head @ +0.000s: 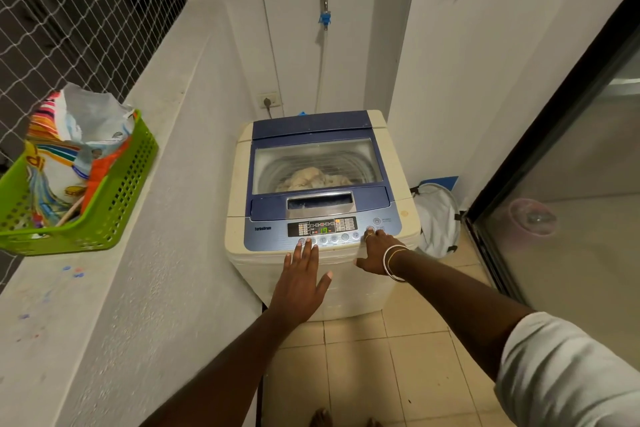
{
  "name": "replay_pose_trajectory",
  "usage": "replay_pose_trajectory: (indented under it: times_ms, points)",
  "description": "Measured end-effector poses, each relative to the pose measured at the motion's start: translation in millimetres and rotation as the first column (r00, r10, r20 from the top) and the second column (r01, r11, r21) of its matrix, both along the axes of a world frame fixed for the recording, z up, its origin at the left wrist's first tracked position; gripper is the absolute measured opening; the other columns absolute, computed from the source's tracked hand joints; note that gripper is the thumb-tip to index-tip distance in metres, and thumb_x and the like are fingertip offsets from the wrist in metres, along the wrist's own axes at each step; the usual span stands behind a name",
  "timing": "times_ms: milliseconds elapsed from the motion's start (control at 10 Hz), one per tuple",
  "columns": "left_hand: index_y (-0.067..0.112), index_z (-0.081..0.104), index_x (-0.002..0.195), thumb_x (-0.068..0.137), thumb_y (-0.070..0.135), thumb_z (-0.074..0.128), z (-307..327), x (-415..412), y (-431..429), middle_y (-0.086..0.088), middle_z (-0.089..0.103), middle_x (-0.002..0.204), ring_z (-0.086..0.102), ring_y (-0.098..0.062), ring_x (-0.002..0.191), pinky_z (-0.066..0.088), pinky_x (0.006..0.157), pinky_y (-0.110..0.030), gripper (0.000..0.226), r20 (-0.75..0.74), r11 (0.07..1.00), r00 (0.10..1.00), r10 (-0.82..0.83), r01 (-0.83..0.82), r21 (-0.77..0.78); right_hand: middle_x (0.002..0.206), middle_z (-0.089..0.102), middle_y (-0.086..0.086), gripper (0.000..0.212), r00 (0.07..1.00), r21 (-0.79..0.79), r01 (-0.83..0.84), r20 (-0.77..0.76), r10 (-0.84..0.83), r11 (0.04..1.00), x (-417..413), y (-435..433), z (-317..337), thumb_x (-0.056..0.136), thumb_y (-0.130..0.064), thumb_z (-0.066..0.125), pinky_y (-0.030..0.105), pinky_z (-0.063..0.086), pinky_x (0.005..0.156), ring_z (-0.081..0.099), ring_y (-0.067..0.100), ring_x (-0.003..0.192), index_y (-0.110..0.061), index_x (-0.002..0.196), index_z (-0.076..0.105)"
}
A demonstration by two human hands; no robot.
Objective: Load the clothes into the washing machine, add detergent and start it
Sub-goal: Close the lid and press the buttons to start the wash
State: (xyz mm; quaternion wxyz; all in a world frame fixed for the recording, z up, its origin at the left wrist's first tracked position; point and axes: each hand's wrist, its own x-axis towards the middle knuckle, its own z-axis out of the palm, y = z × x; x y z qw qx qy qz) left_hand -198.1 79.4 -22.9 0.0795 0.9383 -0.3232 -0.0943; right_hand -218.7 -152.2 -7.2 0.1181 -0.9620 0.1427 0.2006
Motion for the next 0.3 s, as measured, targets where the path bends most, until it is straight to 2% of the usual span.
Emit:
replay_pose_trajectory:
  times_ms: [100,200,300]
  points:
    - [0.015,0.006,0.160,0.103,0.055,0.023,2,-1,3,-0.006,-0.001,0.168,-0.003,-0.024,0.155,-0.008,0.118,-0.036,0.072,0.007,1.000,1.000,0.002,-0.002,0.001,0.134,0.054,0.014,0.076,0.999,0.007,0.038,-0.037,-0.038,0.999,1,-3,4,0.083,-0.060,0.060,0.041,0.049,0.097,0.055,0.033,0.119,-0.012,0.139,0.039]
    - [0.016,0.008,0.160,0.103,0.056,0.024,9,-3,11,-0.006,0.001,0.168,0.000,-0.025,0.155,-0.007,0.118,-0.036,0.072,0.021,1.000,1.000,0.007,-0.007,-0.023,0.141,0.049,0.014,0.069,0.999,-0.011,0.017,0.049,-0.017,1.000,-10,4,9,0.090,-0.053,0.055,0.045,0.037,0.110,0.046,0.033,0.130,-0.012,0.143,0.038]
    - [0.016,0.007,0.160,0.103,0.056,0.023,9,-3,14,-0.005,0.000,0.168,-0.001,-0.025,0.155,-0.007,0.118,-0.036,0.072,0.015,0.999,1.000,0.024,-0.023,-0.049,0.157,0.031,0.014,0.076,0.994,-0.028,-0.022,0.103,0.025,0.999,-26,18,-2,0.094,-0.053,0.048,0.047,0.020,0.121,0.027,0.031,0.145,-0.008,0.151,0.027]
